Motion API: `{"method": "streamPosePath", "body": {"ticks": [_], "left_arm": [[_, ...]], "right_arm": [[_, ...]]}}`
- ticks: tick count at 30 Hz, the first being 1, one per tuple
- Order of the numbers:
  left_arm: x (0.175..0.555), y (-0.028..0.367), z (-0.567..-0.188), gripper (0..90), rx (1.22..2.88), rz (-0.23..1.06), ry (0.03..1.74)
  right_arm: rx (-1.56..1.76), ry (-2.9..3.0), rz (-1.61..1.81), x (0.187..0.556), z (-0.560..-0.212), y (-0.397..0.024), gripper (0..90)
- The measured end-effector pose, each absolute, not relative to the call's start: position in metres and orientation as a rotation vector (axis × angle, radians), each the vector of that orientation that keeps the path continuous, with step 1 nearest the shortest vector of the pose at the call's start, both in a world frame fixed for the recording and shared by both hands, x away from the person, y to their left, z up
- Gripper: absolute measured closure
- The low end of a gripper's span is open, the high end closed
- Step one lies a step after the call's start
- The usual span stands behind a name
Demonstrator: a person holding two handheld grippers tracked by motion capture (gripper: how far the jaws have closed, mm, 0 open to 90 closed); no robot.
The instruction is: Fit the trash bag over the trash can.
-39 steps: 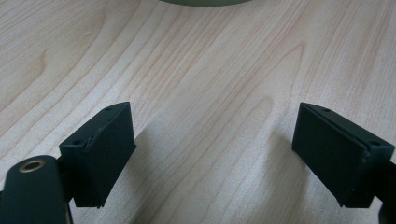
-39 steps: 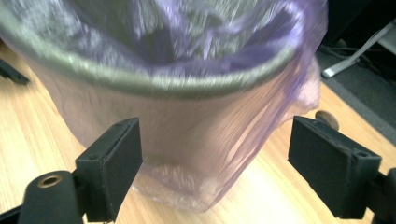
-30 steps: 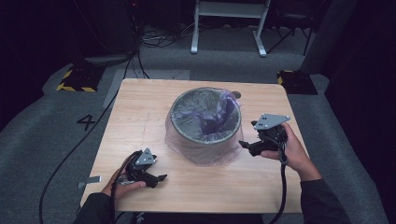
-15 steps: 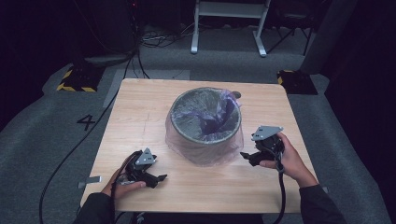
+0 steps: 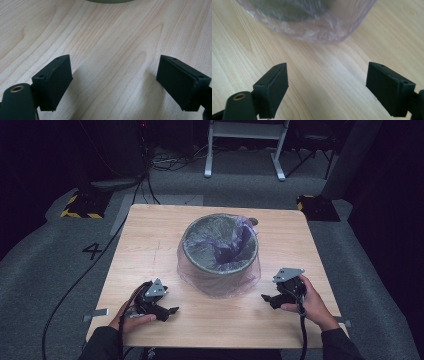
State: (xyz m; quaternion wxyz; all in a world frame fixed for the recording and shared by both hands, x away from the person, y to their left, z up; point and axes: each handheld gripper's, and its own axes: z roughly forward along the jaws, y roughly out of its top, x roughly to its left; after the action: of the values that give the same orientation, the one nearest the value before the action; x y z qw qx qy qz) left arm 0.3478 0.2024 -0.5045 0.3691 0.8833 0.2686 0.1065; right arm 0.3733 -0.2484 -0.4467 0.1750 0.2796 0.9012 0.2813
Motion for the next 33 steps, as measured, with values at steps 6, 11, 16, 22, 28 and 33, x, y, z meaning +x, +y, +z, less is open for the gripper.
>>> {"method": "streamPosePath", "body": {"ticks": [6, 11, 16, 22, 28, 33], "left_arm": [[0.348, 0.202, -0.504, 12.7, 2.267, 0.274, 0.689], [0.348, 0.202, -0.504, 12.7, 2.268, 0.274, 0.689], [0.348, 0.202, -0.504, 12.7, 2.267, 0.274, 0.690], [0.347, 0.202, -0.505, 12.7, 2.265, 0.274, 0.699], [0.347, 0.202, -0.504, 12.6, 2.266, 0.275, 0.698], [0.347, 0.202, -0.505, 12.7, 2.265, 0.276, 0.699]], "right_arm": [[0.853, 2.531, 0.823, 0.367, -0.463, -0.264, 18.0], [0.909, 2.488, 0.877, 0.359, -0.477, -0.280, 17.9], [0.970, 2.448, 0.893, 0.352, -0.491, -0.297, 16.8], [1.093, 2.372, 1.020, 0.344, -0.503, -0.319, 15.2], [1.123, 2.333, 1.026, 0.342, -0.504, -0.324, 14.5], [1.128, 2.330, 1.024, 0.341, -0.504, -0.323, 14.0]]}}
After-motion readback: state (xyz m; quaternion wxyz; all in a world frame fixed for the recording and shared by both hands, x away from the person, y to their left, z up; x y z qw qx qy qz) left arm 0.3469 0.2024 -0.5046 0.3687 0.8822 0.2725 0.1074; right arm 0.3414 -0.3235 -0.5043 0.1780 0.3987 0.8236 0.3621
